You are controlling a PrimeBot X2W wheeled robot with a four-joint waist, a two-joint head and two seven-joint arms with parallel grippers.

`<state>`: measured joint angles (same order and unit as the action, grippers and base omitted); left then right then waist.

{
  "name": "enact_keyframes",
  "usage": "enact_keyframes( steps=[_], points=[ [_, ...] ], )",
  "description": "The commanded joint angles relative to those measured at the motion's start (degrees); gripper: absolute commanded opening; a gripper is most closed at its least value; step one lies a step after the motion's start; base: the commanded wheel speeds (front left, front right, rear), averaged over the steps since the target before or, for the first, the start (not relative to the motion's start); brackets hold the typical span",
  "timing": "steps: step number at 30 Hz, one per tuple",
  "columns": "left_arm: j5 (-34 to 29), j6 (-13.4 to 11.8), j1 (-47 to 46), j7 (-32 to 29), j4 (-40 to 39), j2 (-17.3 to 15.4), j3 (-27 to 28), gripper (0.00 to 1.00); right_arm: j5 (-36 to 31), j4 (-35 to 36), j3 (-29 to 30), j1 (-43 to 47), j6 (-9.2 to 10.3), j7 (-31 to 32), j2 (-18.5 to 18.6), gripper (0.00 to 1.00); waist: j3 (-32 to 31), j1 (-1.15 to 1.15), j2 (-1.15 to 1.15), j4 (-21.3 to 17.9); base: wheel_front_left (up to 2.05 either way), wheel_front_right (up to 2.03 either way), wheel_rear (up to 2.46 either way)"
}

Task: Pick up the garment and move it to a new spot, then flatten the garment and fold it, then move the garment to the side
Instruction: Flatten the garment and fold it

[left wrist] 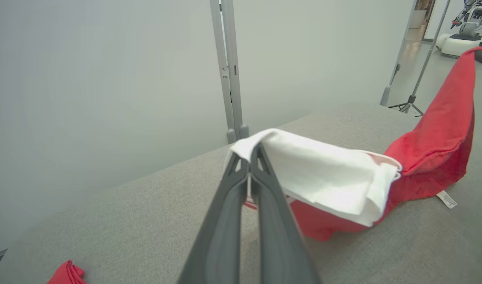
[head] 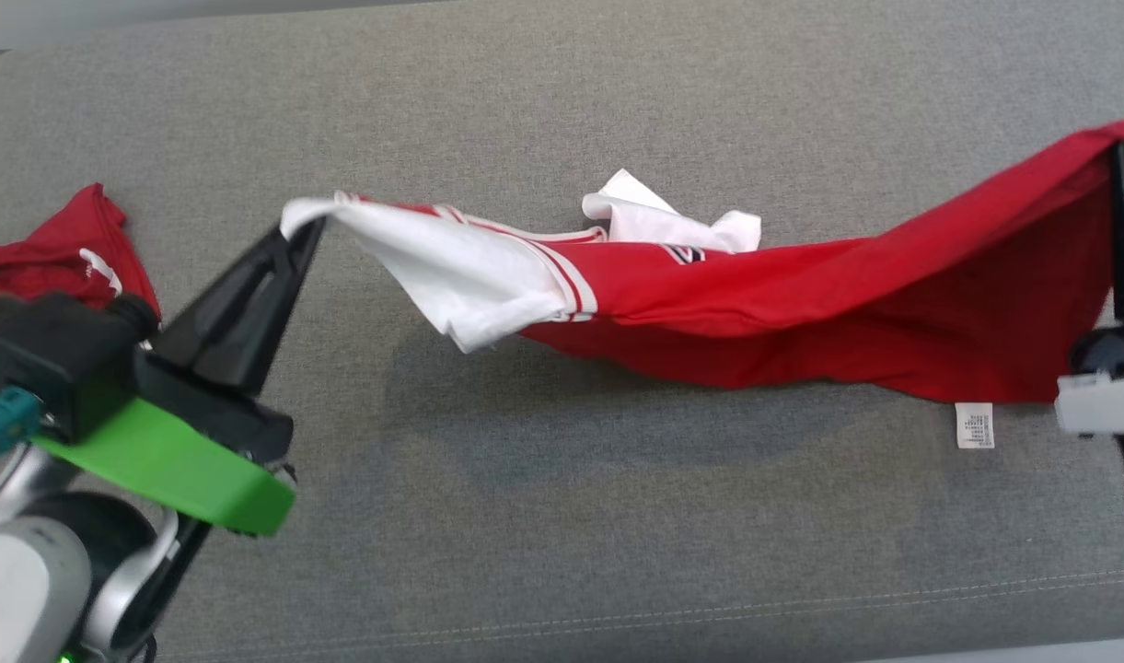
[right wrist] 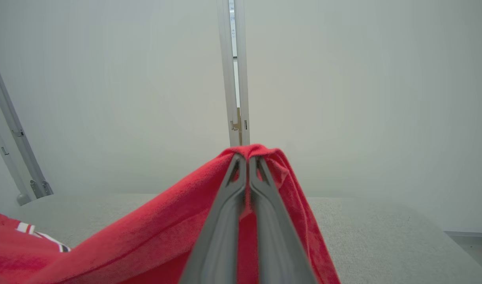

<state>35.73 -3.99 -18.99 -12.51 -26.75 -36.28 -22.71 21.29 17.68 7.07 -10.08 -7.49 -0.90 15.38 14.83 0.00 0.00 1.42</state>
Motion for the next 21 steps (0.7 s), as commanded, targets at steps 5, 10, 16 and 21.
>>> enact_keyframes(
  steps=[5, 10, 16, 21],
  points=[
    [2.40, 1.31, -10.40, -0.94, 1.80, 1.21, 2.92, 0.00, 0.58, 0.12, -0.62, -10.58, 0.01, 1.80, 3.40, 0.00, -1.13, 0.00, 0.00, 0.80, 0.00, 0.00, 0.00],
    [2.52, 1.80, -20.88, -1.66, 6.94, 2.87, 4.50, 0.00, 1.14, -3.10, -1.94, -21.19, 0.01, 1.72, 5.89, 0.00, -2.00, 0.00, 0.00, 0.95, 0.00, 0.00, 0.00],
    [2.23, 2.47, -29.14, -3.18, 11.63, 4.86, 3.36, 0.00, 2.00, -7.53, -3.90, -27.99, 0.01, 2.12, 7.98, 0.00, -2.59, 0.00, 0.00, 1.23, 0.00, 0.00, 0.00],
    [2.49, 3.37, -35.05, -4.21, 15.34, 6.80, 2.12, 0.00, 3.28, -12.39, -5.87, -32.23, 0.01, 1.72, 7.91, 0.00, -1.60, 0.00, 0.00, 1.23, 0.00, 0.00, 0.00]
  ],
)
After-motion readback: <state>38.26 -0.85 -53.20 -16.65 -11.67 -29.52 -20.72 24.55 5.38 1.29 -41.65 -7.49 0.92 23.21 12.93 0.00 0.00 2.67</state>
